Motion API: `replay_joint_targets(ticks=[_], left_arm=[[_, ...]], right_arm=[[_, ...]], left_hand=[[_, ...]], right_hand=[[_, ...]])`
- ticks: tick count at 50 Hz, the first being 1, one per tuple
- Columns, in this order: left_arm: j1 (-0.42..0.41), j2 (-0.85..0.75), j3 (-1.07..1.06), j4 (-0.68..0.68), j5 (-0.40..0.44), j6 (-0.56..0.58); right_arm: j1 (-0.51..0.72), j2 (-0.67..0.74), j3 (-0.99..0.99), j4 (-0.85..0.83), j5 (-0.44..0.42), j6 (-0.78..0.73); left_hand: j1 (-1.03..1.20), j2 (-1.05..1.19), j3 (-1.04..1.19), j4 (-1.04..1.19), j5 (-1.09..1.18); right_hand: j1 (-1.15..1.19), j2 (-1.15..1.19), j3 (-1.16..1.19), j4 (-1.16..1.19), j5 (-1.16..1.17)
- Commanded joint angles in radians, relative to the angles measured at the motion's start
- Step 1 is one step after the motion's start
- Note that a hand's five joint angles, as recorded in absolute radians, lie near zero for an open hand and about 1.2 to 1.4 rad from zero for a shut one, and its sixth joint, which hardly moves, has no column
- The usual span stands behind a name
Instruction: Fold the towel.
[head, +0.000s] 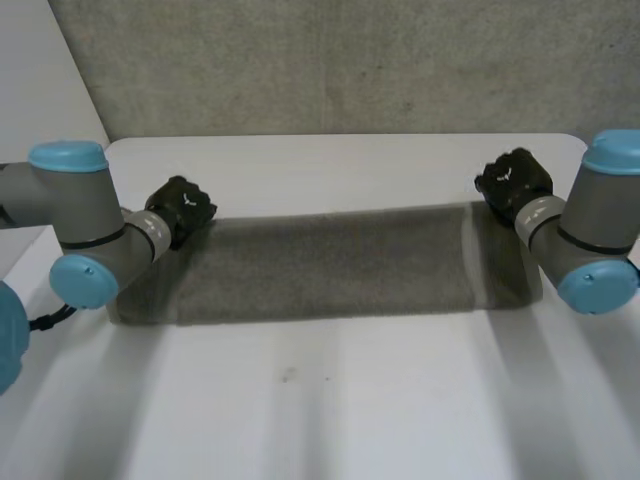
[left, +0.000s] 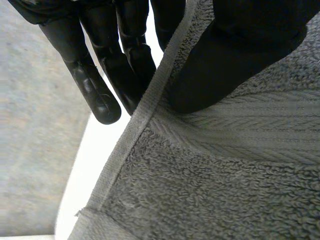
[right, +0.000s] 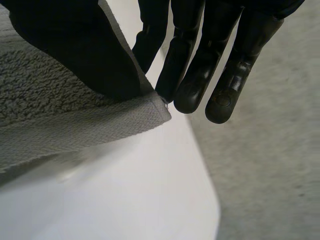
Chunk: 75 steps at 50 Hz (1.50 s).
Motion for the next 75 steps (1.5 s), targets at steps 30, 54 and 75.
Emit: replay_joint_targets(ticks=[30,54,75], left_arm=[[-0.027,0.275,-0.335,0.317,0.004,-0.163],[-0.012,0.512,-0.694,0.329,0.079,-0.698],[-0.01,0.538,-0.74,0.377,0.078,-0.698]], right_arm=[[-0.011,-0.22,0.172,0.045,-0.133,0.339],[-0.184,-0.068,0.183,0.248,-0.244,0.427],[-0.281,-0.202,0.201,-0.003,0.104,0.11]], left_hand=[[-1.017,-1.039,-1.038,-1.039,-1.038],[-1.017,-1.039,-1.038,-1.039,-1.038],[-1.017,-1.039,-1.038,-1.039,-1.038]], right_hand=[[-0.794,-1.009,-1.018,-1.02,-0.998],[-0.258,-0.473,-0.482,-0.484,-0.462],[0.428,0.213,0.204,0.202,0.223]])
